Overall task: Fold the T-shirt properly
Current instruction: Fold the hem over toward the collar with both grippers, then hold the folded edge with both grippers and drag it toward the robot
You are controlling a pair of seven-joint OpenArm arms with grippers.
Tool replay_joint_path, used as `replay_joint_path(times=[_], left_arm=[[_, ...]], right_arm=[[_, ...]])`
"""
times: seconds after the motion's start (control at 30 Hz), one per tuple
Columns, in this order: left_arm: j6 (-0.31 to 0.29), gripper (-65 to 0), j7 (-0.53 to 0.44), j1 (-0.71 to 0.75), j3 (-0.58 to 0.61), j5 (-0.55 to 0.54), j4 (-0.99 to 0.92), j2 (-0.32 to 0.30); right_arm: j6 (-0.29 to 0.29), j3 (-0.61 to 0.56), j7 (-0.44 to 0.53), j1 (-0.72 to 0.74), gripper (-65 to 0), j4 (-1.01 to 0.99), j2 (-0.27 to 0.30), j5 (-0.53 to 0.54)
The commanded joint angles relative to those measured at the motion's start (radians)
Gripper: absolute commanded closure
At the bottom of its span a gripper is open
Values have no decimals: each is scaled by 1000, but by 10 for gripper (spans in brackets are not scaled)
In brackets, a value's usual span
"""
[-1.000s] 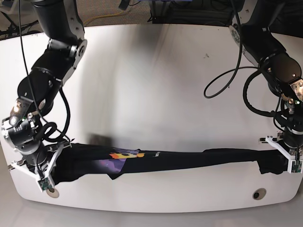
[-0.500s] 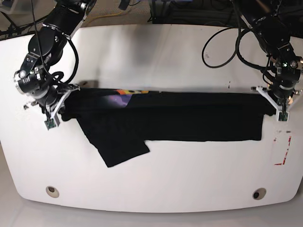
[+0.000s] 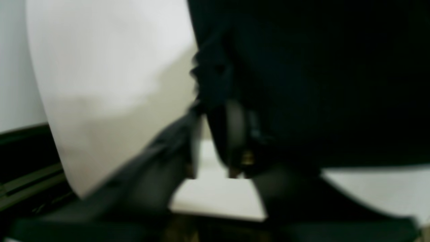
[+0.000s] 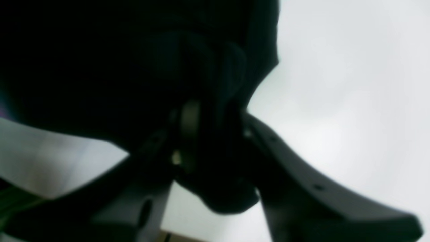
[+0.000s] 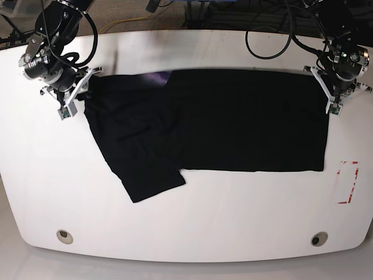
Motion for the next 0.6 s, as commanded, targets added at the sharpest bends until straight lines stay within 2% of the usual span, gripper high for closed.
replay_joint_path(times=[0.0, 0.07, 0.13, 0.3, 0.43, 0.57], left_arm=[[-24, -257, -15, 32, -3, 1, 16, -17], [-45, -354, -15, 61, -3, 1, 15, -17], [-59, -399, -15, 78, -6, 1, 12, -26], [-67, -401, -17, 106, -24, -6, -2, -48], [-81, -400, -17, 103, -87, -8, 15, -46], [-81, -383, -17, 51, -96, -8, 21, -40]], right_arm=[[-1, 7, 15, -16, -241, 21, 17, 28], [-1, 7, 16, -43, -282, 21, 15, 23], [-1, 21, 19, -66, -285, 21, 15, 23], [-1, 140, 16, -112, -292, 16, 15, 31], [-1, 160, 16, -149, -292, 27, 20, 38], [-1, 162, 16, -158, -292, 33, 31, 86]])
